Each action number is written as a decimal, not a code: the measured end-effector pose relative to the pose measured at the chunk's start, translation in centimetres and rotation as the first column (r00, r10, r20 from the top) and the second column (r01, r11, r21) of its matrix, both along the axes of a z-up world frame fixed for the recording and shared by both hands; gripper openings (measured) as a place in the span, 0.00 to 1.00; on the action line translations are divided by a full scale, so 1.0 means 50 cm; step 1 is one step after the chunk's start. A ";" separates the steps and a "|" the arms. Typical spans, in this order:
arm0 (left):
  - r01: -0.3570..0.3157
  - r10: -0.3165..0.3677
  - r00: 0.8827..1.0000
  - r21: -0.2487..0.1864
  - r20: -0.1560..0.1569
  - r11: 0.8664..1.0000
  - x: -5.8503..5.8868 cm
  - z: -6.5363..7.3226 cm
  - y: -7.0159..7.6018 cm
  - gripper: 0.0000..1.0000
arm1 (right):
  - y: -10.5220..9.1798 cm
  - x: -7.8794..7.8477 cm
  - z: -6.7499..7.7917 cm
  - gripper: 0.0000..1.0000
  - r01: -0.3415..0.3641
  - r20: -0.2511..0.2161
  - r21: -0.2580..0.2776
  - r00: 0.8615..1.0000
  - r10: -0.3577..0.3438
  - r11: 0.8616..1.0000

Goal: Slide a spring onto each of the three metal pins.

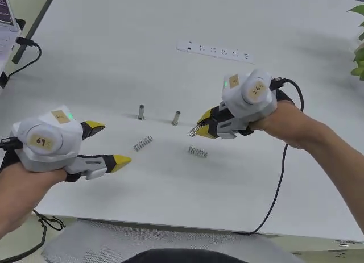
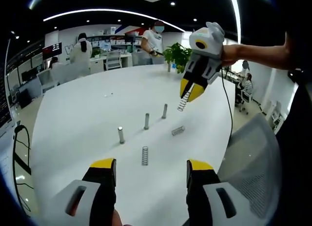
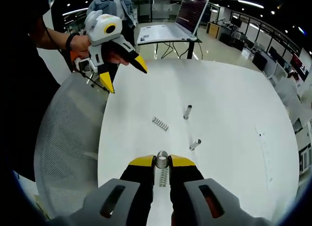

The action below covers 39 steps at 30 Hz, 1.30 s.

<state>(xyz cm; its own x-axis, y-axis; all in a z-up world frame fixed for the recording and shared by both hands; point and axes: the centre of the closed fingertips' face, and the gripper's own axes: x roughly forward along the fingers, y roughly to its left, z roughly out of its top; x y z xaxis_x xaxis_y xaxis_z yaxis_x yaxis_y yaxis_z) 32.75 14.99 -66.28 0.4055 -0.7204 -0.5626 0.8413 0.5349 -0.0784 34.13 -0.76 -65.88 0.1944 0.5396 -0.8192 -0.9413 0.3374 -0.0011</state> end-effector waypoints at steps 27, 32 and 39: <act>-0.065 0.065 0.998 -0.008 -0.015 0.998 0.004 -0.005 0.065 0.60 | 0.088 0.095 0.012 0.09 -0.053 -0.004 -0.016 0.999 0.053 0.998; -0.073 0.073 0.997 -0.011 -0.017 0.997 0.005 -0.005 0.071 0.60 | 0.103 0.118 0.015 0.09 -0.066 -0.002 -0.022 0.998 0.066 0.998; -0.078 0.077 0.997 -0.018 -0.017 0.997 0.008 -0.003 0.073 0.61 | 0.121 0.163 0.014 0.09 -0.085 0.003 -0.031 0.996 0.086 0.996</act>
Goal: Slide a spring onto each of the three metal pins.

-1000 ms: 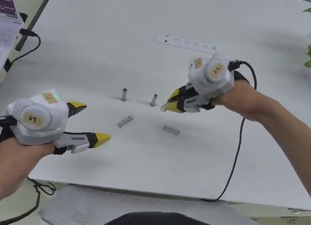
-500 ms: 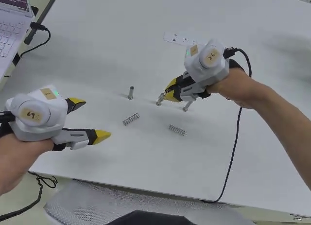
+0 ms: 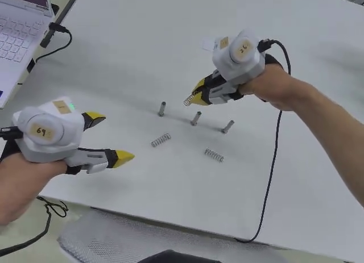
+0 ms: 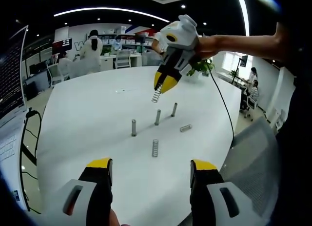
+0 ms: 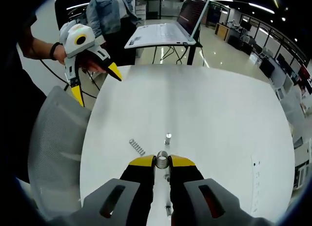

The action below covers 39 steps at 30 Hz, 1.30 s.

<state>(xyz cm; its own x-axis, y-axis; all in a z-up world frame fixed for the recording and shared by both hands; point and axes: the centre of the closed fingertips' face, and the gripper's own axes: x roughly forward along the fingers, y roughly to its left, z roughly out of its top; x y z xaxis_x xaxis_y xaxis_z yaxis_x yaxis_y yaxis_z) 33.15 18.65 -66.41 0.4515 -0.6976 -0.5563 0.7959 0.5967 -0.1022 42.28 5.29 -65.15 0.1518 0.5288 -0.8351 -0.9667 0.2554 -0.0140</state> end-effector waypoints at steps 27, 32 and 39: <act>-0.022 0.022 1.000 -0.013 0.008 1.000 0.004 0.023 0.007 0.65 | 0.066 0.039 -0.067 0.09 -0.118 -0.036 -0.072 0.993 0.116 0.990; -0.025 0.025 1.000 -0.012 0.004 1.000 0.004 0.024 0.010 0.64 | 0.070 0.039 -0.079 0.09 -0.132 -0.042 -0.084 0.991 0.129 0.988; -0.032 0.032 0.999 -0.013 -0.002 0.999 0.003 0.024 0.013 0.64 | 0.075 0.041 -0.091 0.09 -0.147 -0.054 -0.093 0.988 0.142 0.985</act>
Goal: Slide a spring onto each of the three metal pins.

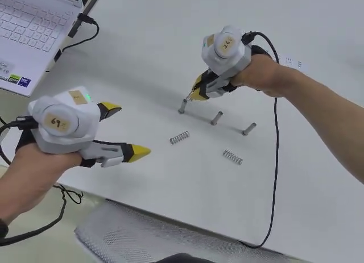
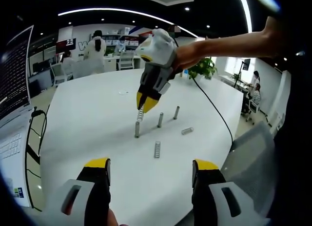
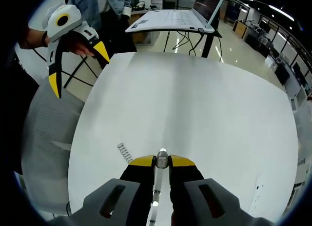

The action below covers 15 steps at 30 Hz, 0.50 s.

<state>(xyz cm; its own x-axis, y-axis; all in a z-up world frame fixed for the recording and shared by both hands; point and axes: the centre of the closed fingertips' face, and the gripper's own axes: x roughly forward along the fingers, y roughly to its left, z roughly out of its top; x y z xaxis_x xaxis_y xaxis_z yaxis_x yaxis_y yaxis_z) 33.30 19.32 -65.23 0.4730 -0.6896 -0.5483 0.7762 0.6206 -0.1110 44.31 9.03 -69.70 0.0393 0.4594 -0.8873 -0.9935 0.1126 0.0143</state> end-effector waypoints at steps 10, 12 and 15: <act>-0.011 0.011 1.000 0.001 -0.008 1.000 0.001 -0.003 0.007 0.64 | 0.007 0.003 -0.013 0.09 -0.019 -0.004 -0.014 1.000 0.019 1.000; -0.011 0.011 1.000 0.000 -0.010 1.000 0.001 -0.004 0.007 0.64 | 0.006 0.003 -0.016 0.09 -0.024 -0.002 -0.022 1.000 0.024 0.999; -0.014 0.014 1.000 -0.001 -0.014 1.000 0.000 -0.006 0.008 0.64 | 0.007 0.003 -0.019 0.09 -0.030 -0.002 -0.026 1.000 0.030 0.999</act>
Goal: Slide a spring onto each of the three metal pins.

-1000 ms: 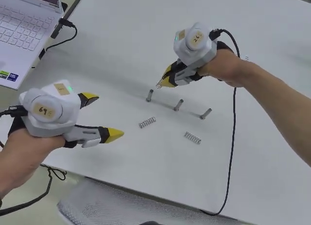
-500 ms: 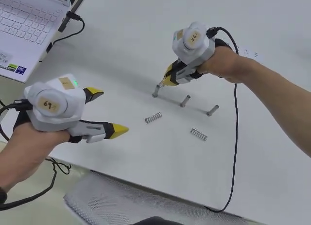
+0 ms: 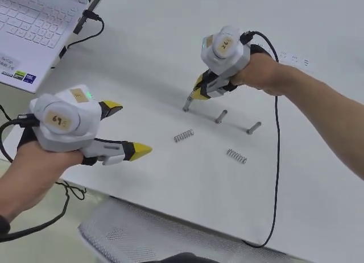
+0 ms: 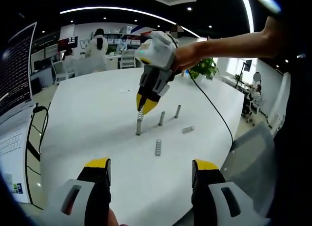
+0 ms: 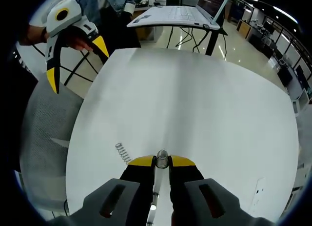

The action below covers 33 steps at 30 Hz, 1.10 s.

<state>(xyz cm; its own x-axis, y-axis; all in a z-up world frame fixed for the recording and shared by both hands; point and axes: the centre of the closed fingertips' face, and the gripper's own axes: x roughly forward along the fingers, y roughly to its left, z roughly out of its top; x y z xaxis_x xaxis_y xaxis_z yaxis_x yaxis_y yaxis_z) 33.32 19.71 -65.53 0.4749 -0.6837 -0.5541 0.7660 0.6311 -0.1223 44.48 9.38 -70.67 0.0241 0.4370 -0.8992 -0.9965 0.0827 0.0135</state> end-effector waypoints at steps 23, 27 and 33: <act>-0.008 0.008 1.000 0.000 -0.005 1.000 -0.003 -0.002 0.005 0.64 | 0.020 -0.005 -0.033 0.09 -0.041 -0.010 -0.029 0.999 0.040 0.999; -0.012 0.012 1.000 -0.001 -0.006 1.000 -0.004 -0.003 0.008 0.63 | 0.020 -0.005 -0.042 0.09 -0.046 -0.012 -0.035 0.999 0.045 0.998; -0.014 0.014 1.000 0.000 -0.008 1.000 -0.005 -0.004 0.008 0.64 | 0.021 -0.008 -0.053 0.09 -0.055 -0.019 -0.045 0.998 0.054 0.997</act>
